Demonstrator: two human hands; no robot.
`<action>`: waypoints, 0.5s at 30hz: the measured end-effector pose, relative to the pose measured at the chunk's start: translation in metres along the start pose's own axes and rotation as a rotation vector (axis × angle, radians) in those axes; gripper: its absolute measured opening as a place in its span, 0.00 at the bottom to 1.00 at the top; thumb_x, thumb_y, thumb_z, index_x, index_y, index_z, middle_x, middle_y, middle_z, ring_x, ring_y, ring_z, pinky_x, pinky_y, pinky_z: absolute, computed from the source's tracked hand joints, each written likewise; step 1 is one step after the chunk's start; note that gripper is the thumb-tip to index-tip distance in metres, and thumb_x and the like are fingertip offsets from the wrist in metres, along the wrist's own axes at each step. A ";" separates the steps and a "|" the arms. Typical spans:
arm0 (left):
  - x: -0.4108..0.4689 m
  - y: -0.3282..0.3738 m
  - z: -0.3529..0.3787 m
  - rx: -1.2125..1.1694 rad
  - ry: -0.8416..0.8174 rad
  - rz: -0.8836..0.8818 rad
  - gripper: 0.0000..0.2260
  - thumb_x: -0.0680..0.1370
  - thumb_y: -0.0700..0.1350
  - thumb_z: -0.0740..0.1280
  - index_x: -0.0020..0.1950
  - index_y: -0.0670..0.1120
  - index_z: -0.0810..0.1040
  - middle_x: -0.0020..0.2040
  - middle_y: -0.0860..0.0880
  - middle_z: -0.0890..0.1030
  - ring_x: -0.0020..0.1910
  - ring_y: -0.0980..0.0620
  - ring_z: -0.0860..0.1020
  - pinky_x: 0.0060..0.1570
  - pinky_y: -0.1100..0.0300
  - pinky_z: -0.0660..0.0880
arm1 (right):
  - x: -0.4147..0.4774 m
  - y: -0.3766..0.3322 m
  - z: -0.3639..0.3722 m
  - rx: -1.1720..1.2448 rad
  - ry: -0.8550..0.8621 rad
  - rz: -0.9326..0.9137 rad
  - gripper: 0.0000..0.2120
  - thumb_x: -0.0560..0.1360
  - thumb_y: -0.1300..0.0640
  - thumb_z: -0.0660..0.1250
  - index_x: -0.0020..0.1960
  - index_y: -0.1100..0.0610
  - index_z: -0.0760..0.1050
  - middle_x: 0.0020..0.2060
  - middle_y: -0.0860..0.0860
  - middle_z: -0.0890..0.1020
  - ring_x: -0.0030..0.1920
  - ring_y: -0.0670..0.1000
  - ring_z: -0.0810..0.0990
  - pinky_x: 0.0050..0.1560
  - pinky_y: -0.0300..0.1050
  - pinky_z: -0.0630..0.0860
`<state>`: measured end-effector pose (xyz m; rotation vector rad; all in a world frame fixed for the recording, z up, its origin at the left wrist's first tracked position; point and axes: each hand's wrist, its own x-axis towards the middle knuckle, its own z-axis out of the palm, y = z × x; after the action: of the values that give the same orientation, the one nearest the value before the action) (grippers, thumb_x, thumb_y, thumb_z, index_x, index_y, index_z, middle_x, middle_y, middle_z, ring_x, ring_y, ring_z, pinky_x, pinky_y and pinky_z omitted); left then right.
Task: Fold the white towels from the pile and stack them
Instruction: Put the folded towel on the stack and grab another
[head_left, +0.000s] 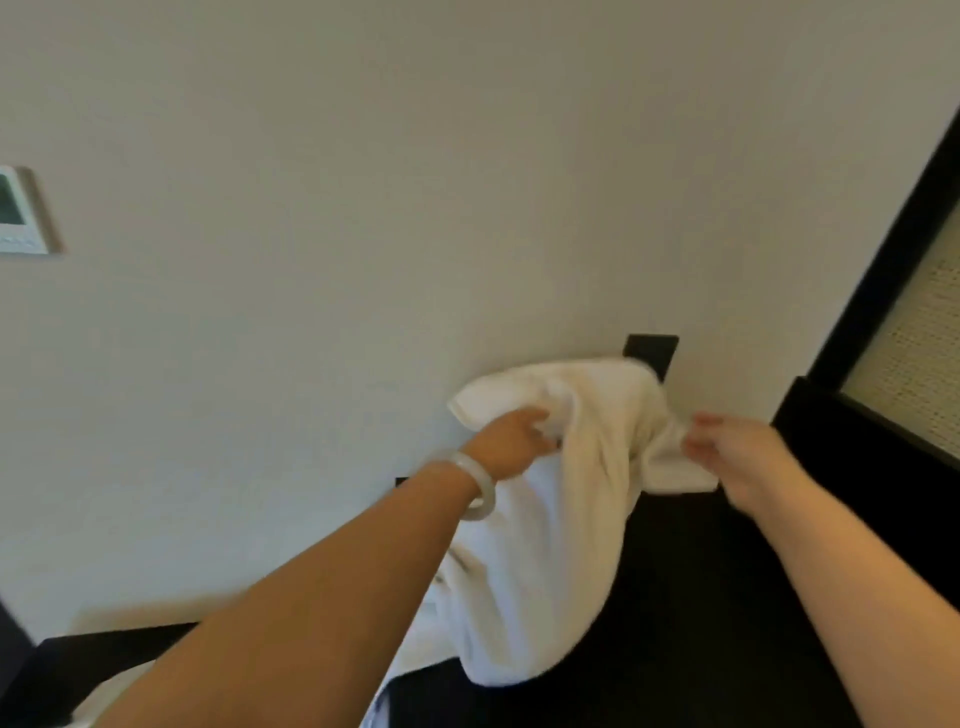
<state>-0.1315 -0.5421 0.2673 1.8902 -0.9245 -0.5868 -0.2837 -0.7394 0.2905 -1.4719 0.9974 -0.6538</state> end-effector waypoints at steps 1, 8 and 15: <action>0.000 -0.019 0.013 0.115 -0.017 -0.040 0.23 0.81 0.42 0.65 0.76 0.43 0.65 0.71 0.42 0.71 0.69 0.46 0.71 0.64 0.58 0.67 | 0.000 0.022 -0.002 -0.171 -0.007 0.018 0.17 0.75 0.70 0.67 0.63 0.64 0.76 0.49 0.57 0.80 0.55 0.58 0.79 0.61 0.58 0.77; -0.056 -0.141 0.035 0.542 0.027 -0.293 0.24 0.82 0.39 0.58 0.78 0.48 0.58 0.78 0.47 0.59 0.76 0.48 0.59 0.74 0.57 0.56 | -0.057 0.139 0.060 -0.892 -0.566 -0.188 0.24 0.79 0.52 0.66 0.73 0.48 0.65 0.71 0.48 0.68 0.67 0.48 0.70 0.66 0.41 0.66; -0.063 -0.172 0.014 0.668 -0.155 -0.105 0.30 0.80 0.38 0.62 0.79 0.55 0.55 0.79 0.52 0.54 0.78 0.52 0.50 0.77 0.54 0.47 | -0.064 0.170 0.086 -1.132 -0.738 -0.396 0.20 0.79 0.46 0.62 0.70 0.49 0.69 0.70 0.48 0.69 0.71 0.52 0.66 0.69 0.47 0.62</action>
<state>-0.1182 -0.4485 0.1095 2.5250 -1.2326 -0.5298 -0.2773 -0.6335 0.1205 -2.6607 0.4405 0.3238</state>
